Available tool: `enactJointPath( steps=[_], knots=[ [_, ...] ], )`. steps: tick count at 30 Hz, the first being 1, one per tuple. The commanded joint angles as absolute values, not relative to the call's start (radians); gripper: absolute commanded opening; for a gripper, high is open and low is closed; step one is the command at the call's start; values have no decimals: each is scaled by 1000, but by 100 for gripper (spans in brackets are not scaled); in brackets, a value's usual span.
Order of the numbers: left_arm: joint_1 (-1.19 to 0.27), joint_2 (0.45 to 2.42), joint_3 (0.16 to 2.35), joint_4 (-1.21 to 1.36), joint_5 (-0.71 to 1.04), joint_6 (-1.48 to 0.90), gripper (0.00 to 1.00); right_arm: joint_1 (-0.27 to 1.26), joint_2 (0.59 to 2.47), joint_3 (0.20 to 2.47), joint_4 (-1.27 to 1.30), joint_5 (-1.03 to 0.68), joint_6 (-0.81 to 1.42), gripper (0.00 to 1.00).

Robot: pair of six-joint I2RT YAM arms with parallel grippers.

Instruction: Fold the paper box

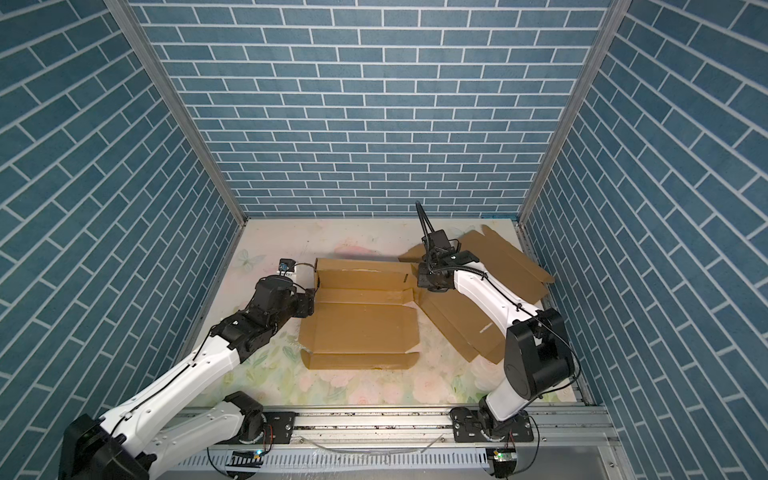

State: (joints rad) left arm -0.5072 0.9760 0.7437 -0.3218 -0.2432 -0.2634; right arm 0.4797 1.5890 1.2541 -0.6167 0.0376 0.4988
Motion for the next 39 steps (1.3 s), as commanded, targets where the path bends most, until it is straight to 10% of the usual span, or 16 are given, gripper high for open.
enactJointPath(
  steps=[1,9,19,39],
  knots=[
    [-504,971,805,-442,-191,-222,72,486,1606,1295,-654,94,540,0],
    [-608,979,887,-483,20,-157,68,490,1602,1302,-669,104,562,0],
    [-895,1279,783,67,125,-233,62,495,1599,1313,-667,65,617,0],
    [-975,1929,804,617,175,-466,25,499,1590,1318,-678,24,619,0]
  ],
)
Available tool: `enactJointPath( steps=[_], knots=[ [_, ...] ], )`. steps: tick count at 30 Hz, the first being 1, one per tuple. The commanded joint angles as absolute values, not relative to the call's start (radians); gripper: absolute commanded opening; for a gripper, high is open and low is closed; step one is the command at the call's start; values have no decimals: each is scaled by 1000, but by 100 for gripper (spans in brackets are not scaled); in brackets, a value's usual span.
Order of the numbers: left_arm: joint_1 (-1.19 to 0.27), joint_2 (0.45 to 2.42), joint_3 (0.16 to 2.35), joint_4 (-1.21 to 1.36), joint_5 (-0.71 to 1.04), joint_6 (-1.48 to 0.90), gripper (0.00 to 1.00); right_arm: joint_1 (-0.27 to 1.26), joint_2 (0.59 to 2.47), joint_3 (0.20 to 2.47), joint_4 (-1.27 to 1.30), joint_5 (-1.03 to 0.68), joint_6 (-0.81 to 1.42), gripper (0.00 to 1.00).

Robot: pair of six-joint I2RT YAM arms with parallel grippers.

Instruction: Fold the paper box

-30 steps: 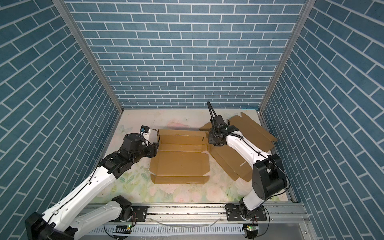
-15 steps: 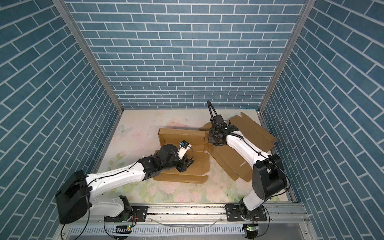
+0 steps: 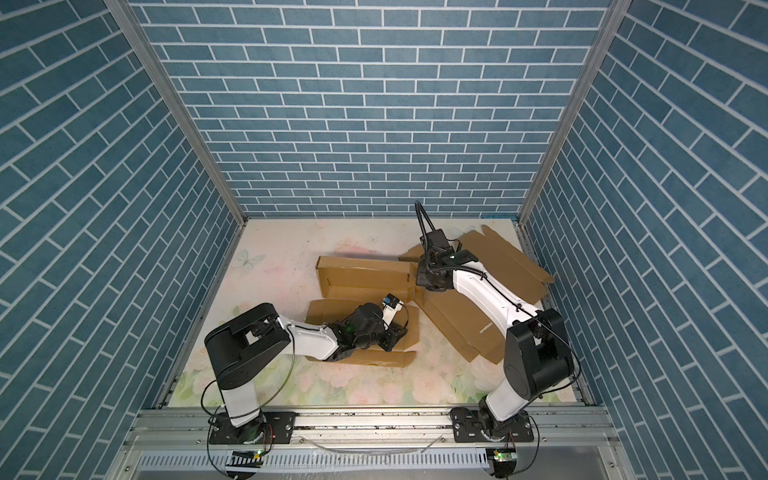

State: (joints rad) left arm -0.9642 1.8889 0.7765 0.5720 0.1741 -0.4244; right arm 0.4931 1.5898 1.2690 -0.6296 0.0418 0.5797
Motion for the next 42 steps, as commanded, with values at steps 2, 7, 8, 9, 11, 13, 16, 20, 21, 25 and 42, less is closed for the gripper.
enactJointPath(
  steps=[2,7,8,9,11,13,16,20,21,25,42],
  knots=[
    [-980,1957,817,593,160,-474,23,498,1586,1318,-683,22,617,0],
    [-980,1983,844,472,109,-479,18,499,1560,1322,-699,-19,618,0],
    [-980,1985,844,454,98,-479,18,499,1552,1325,-708,-30,618,0],
    [-980,1987,844,438,89,-479,17,499,1544,1327,-713,-41,620,0],
    [-981,1995,842,426,81,-479,17,498,1527,1325,-720,-60,621,0],
    [-981,2007,843,427,81,-481,17,499,1517,1323,-728,-79,624,0],
    [-981,2030,852,424,80,-485,18,502,1507,1323,-736,-81,627,0],
    [-980,2053,864,417,86,-489,17,504,1503,1318,-728,-131,640,0],
    [-981,2057,864,416,84,-488,18,503,1503,1321,-727,-136,640,0],
    [-981,2059,861,421,84,-486,18,505,1505,1311,-725,-145,640,0],
    [-977,1818,856,318,84,-426,31,538,1491,1132,-611,38,562,0]
  ],
)
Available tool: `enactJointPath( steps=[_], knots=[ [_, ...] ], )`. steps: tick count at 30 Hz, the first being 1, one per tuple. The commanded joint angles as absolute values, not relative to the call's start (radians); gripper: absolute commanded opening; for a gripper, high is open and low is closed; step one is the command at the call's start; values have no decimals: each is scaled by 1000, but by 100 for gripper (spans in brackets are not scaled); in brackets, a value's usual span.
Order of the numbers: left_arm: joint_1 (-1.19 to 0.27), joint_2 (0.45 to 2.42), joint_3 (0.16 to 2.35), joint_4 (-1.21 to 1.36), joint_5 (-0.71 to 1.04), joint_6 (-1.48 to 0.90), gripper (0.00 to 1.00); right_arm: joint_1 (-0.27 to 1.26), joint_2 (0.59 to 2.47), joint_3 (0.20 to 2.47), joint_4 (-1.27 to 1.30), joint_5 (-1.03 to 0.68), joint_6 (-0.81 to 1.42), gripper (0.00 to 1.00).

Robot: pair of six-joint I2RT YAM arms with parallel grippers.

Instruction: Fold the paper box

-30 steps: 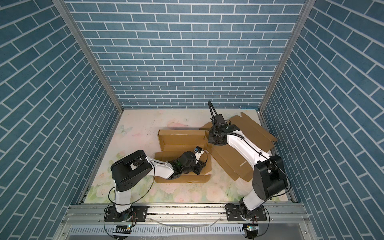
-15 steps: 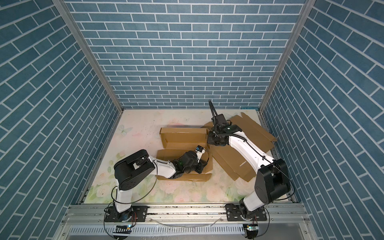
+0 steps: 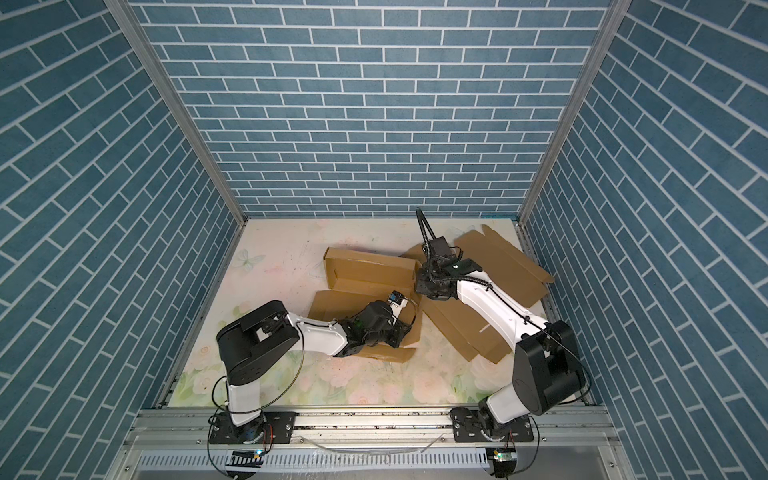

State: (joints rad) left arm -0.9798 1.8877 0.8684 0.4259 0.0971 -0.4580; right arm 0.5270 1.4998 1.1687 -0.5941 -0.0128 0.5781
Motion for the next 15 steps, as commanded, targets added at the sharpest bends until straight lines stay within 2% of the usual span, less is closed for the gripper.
enactJointPath(
  steps=[1,8,15],
  knots=[
    [-977,1790,856,295,84,-417,33,541,1491,1130,-611,45,561,0],
    [-931,1494,897,-38,56,-287,50,546,1483,1122,-608,69,555,0],
    [-668,1268,1008,-348,146,-250,61,551,1486,1119,-597,69,554,0]
  ],
)
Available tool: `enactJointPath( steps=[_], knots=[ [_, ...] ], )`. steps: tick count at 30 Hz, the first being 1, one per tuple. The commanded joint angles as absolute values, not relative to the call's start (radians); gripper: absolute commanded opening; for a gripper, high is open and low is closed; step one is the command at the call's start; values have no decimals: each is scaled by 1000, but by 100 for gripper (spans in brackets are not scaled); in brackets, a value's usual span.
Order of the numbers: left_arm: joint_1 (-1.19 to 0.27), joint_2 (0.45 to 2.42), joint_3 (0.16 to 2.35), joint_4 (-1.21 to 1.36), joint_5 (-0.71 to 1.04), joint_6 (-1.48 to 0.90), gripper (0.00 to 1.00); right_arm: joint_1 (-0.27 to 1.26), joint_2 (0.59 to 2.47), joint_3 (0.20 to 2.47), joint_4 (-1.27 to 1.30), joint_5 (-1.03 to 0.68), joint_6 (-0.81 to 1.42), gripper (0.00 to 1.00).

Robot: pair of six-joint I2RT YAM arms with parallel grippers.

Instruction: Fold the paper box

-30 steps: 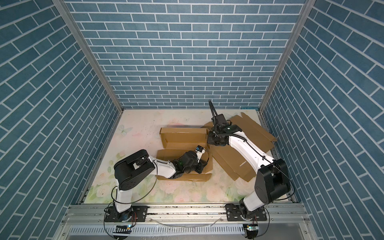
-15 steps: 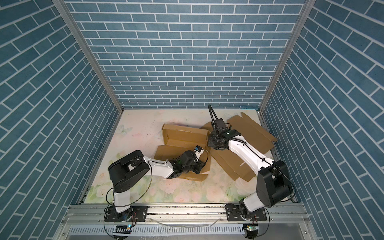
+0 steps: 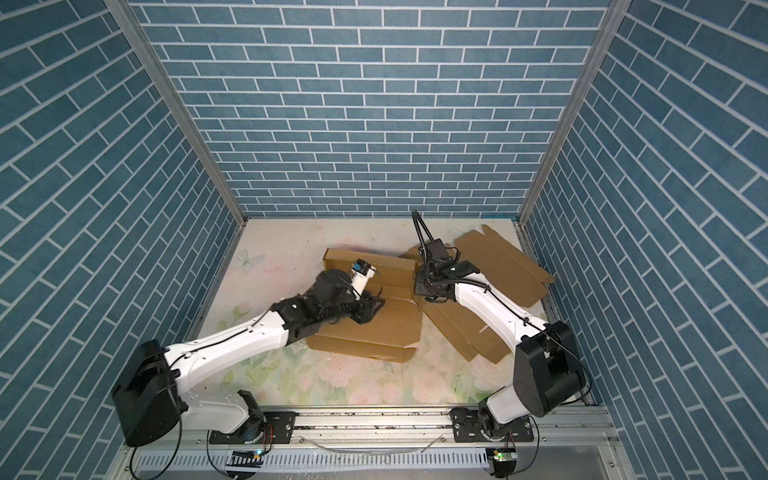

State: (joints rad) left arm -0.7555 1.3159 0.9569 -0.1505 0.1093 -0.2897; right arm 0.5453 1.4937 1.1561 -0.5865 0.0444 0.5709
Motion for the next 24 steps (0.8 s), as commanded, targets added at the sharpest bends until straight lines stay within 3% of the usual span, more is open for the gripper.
enactJointPath(
  steps=[1,9,16,24],
  knots=[
    [-629,1259,1032,-371,154,-245,62,552,1486,1119,-595,69,553,0],
    [-311,1350,1160,-342,261,-269,73,563,1499,1123,-584,64,551,0],
    [-254,1545,1284,-360,328,-222,78,568,1503,1127,-582,60,554,0],
    [-201,1641,1264,-291,430,-234,78,569,1514,1128,-571,46,554,0]
  ],
)
